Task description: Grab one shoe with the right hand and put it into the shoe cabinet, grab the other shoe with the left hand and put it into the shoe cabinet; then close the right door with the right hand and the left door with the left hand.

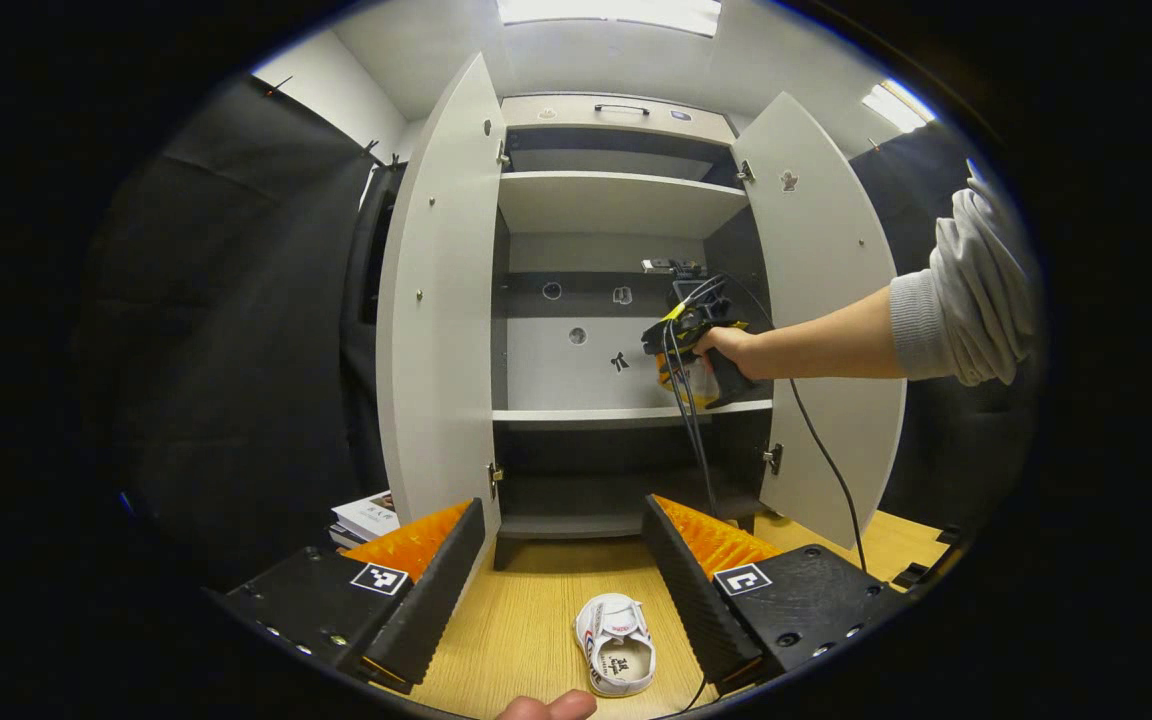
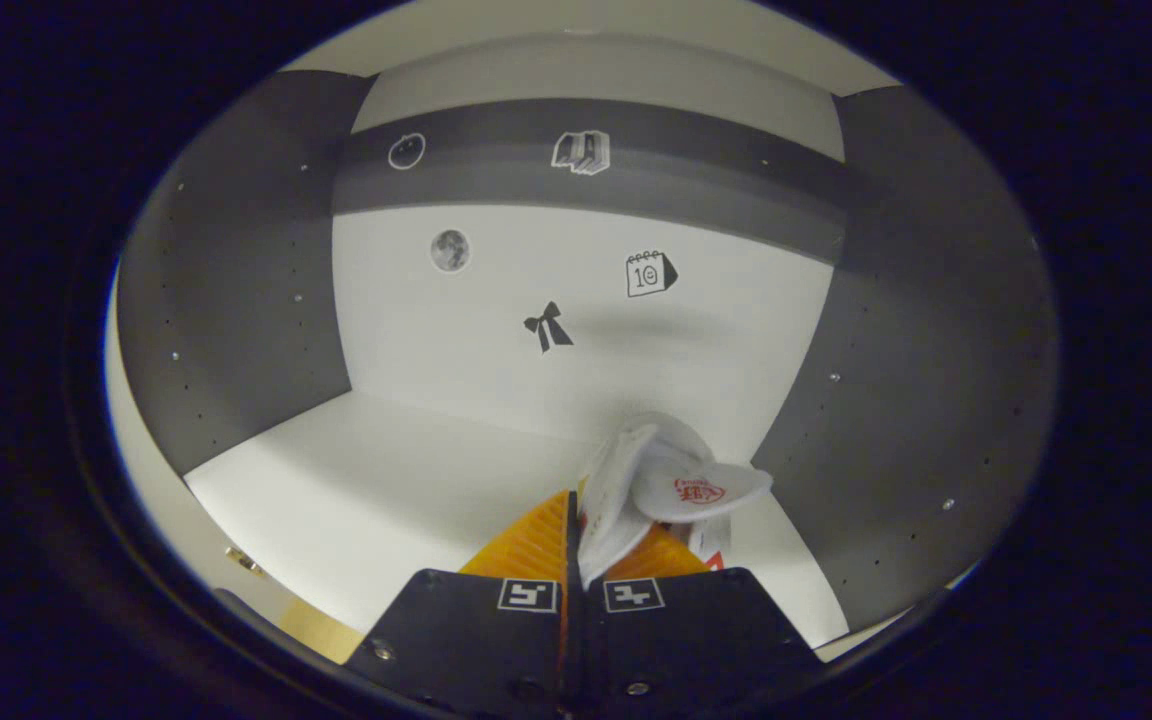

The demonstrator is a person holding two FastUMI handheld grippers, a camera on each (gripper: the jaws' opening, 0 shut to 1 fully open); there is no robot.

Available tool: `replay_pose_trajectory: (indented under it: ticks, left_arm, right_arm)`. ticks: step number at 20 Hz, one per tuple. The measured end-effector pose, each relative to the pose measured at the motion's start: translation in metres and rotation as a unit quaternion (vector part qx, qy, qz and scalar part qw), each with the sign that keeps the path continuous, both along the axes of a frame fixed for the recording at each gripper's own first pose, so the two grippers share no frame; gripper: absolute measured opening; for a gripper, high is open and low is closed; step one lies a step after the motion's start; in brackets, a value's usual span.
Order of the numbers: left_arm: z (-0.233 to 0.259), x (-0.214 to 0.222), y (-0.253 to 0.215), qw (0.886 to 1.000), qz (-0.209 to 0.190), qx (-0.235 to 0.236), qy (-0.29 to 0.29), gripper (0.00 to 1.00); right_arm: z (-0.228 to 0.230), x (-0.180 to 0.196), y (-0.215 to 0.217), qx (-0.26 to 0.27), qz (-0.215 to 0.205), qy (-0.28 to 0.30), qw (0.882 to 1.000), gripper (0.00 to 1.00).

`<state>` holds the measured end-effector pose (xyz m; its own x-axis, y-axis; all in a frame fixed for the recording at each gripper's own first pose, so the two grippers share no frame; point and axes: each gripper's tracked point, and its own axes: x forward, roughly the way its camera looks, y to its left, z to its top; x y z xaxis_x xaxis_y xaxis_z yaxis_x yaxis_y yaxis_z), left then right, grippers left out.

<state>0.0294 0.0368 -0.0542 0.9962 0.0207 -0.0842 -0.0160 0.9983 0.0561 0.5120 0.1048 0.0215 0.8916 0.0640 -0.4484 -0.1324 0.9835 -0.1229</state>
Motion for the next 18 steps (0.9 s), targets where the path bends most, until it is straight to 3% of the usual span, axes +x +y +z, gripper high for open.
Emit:
replay_pose_trajectory:
  ticks: [5, 9, 13, 15, 18]
  left_arm:
    - [-0.005, 0.004, 0.009, 1.0, 0.007, -0.008, 0.008, 0.95]
    - [-0.009, 0.002, 0.014, 1.0, 0.014, -0.003, 0.015, 0.95]
    - [-0.007, 0.003, 0.016, 1.0, 0.015, -0.001, 0.01, 0.95]
    - [-0.007, 0.004, 0.014, 1.0, 0.013, 0.001, 0.009, 0.95]
    - [-0.006, 0.003, 0.008, 1.0, 0.007, -0.002, 0.004, 0.95]
  right_arm:
    - [-0.018, 0.014, 0.009, -0.013, 0.009, 0.055, 0.998, 0.04]
    - [-0.027, 0.018, 0.008, -0.012, -0.008, 0.068, 0.998, 0.06]
    - [-0.019, 0.007, 0.012, -0.013, -0.012, 0.067, 0.998, 0.19]
    - [-0.009, -0.006, 0.014, -0.017, -0.005, 0.061, 0.998, 0.43]
    - [0.015, -0.031, 0.009, -0.024, 0.006, 0.026, 0.999, 0.43]
